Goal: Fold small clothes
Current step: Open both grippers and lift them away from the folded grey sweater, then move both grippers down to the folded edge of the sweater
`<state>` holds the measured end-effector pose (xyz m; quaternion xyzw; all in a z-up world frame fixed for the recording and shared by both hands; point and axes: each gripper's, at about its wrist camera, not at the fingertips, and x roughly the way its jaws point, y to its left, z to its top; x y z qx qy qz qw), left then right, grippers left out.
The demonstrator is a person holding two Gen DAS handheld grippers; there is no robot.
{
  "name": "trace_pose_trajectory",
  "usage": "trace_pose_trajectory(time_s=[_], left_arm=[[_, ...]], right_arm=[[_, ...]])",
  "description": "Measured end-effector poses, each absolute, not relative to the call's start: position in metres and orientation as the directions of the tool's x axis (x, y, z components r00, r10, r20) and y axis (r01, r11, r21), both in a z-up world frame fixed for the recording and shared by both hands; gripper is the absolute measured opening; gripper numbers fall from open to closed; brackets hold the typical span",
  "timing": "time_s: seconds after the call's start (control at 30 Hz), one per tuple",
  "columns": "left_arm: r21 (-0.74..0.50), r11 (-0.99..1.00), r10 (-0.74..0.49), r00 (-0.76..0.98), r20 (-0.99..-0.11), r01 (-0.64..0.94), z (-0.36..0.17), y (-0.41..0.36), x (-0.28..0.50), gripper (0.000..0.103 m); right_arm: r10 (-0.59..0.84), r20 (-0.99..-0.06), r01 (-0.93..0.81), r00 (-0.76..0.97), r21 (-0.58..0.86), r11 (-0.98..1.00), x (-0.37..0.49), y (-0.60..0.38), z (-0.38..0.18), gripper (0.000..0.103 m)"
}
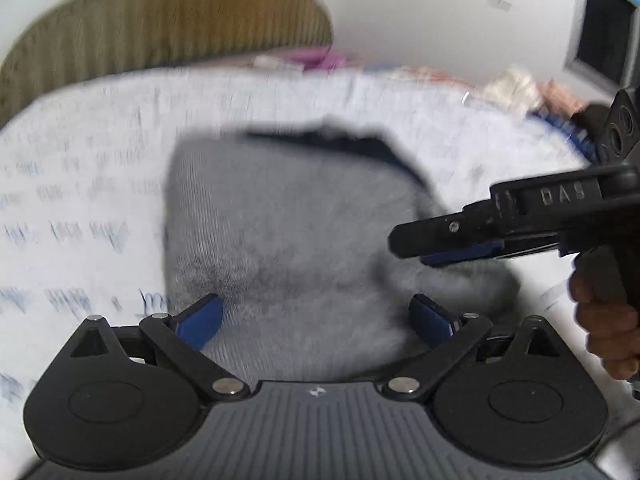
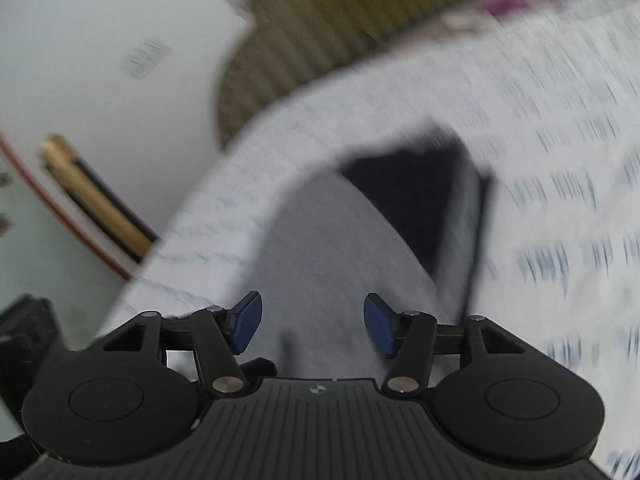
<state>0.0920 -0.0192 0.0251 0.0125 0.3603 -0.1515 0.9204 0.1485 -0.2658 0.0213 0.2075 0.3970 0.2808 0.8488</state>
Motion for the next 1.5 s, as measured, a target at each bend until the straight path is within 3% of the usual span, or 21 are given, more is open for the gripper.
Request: trace_pose_trajectory(time_s=[0.07,0.1,0.13,0.2,0.4,0.53,0.57,0.67,0.73,0.83,1.03,1.1,1.5], left_arm=[[-0.029,0.96,-0.228,0.717,-0.659,0.279,0.026,-0.024,0.089,0.1],[-0.052,0.96,-0.239,0.714,-0.658,0.275,0.033,-0.022,0.087,0.1],[-0.082,0.958,-0.26,0.716,-0.648,0.274,0.041,-0.017,0.082,0.1],[-0.116,0.958,-0.276,0.731,-0.624,0.262,0.055,-0.005,0.07,0.1],[-0.198,0.941,-0.337,0.718,-0.61,0.273,0.06,0.011,0.05,0.1],[-0.167,0.952,-0.3,0.671,-0.678,0.257,0.034,0.001,0.064,0.1],[-0.134,0.961,-0.267,0.684,-0.679,0.242,0.036,0.001,0.064,0.1],[-0.231,0.948,-0.317,0.675,-0.666,0.218,0.049,0.018,0.056,0.1],[-0.238,0.958,-0.281,0.667,-0.69,0.158,0.054,0.027,0.052,0.101],[-0.159,0.985,-0.158,0.684,-0.713,0.063,0.06,0.036,0.043,0.101],[-0.047,0.996,-0.082,0.647,-0.758,0.071,0.03,0.025,0.048,0.101],[0.019,0.996,-0.045,0.674,-0.737,0.088,0.026,0.016,0.042,0.101],[0.012,0.997,-0.042,0.697,-0.716,0.073,0.022,0.015,0.032,0.103]], right_arm=[[0.659,-0.542,-0.207,0.521,0.668,0.714,0.16,-0.281,-0.006,0.029],[0.672,-0.526,-0.15,0.52,0.719,0.679,0.162,-0.29,-0.011,0.028],[0.68,-0.523,-0.114,0.514,0.744,0.658,0.162,-0.297,-0.009,0.029],[0.656,-0.526,-0.149,0.542,0.707,0.691,0.148,-0.302,0.009,0.047],[0.703,-0.472,-0.249,0.532,0.706,0.663,0.102,-0.304,0.028,0.063],[0.68,-0.525,-0.149,0.511,0.725,0.672,0.117,-0.303,-0.004,0.054],[0.684,-0.512,-0.133,0.519,0.743,0.656,0.116,-0.307,-0.006,0.055],[0.672,-0.512,-0.14,0.535,0.73,0.669,0.105,-0.311,0.012,0.063],[0.641,-0.518,-0.196,0.566,0.67,0.716,0.089,-0.312,0.029,0.067],[0.538,-0.564,-0.229,0.627,0.527,0.819,0.065,-0.307,0.041,0.068],[0.428,-0.687,-0.209,0.587,0.383,0.9,0.054,-0.283,0.012,0.074],[0.401,-0.674,-0.227,0.621,0.335,0.914,0.052,-0.276,0.007,0.079],[0.32,-0.693,-0.195,0.646,0.255,0.947,0.036,-0.265,0.01,0.09]])
